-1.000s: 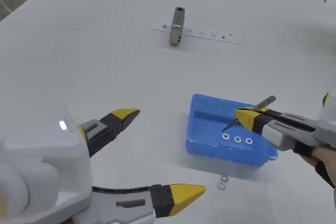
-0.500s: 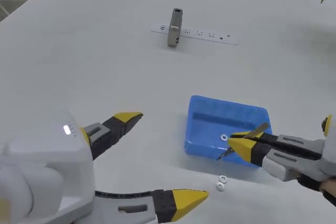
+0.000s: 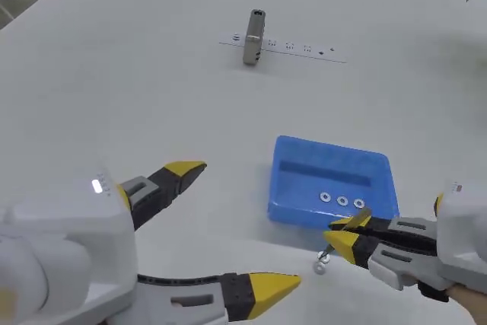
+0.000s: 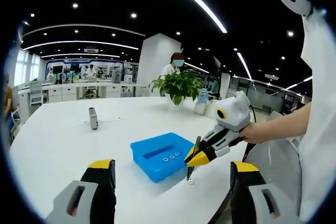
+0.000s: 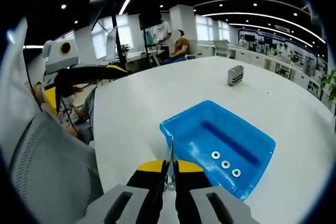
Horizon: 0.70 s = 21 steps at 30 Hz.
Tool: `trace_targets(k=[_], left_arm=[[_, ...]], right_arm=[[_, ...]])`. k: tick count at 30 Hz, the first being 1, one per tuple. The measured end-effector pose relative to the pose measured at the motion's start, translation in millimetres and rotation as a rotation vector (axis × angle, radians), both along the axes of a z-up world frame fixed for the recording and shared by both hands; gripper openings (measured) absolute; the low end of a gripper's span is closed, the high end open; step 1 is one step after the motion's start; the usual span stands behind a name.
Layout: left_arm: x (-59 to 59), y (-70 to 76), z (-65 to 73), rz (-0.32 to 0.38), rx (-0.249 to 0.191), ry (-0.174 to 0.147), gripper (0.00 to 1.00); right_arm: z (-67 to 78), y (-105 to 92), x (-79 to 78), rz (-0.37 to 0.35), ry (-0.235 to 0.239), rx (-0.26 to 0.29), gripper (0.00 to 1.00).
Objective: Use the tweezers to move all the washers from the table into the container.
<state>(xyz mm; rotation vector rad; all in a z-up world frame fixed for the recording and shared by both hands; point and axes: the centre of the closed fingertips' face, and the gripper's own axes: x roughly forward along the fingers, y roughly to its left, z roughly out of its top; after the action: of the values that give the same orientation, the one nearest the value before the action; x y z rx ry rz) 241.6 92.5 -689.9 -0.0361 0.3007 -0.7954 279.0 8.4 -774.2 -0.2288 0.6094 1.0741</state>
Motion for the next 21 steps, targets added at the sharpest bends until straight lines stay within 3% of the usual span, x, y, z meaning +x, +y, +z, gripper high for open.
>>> trace_targets(k=[6, 21], left_arm=[[-0.7, 0.5, -1.7, -0.001, 0.007, 0.001, 0.92], [-0.6, -0.8, -1.9, -0.002, 0.003, 0.001, 0.92]], right_arm=[[0.2, 0.5, -4.5, 0.007, -0.023, -0.021, 0.03], [-1.2, -3.8, -8.6, -0.079, -0.02, -0.01, 0.03]])
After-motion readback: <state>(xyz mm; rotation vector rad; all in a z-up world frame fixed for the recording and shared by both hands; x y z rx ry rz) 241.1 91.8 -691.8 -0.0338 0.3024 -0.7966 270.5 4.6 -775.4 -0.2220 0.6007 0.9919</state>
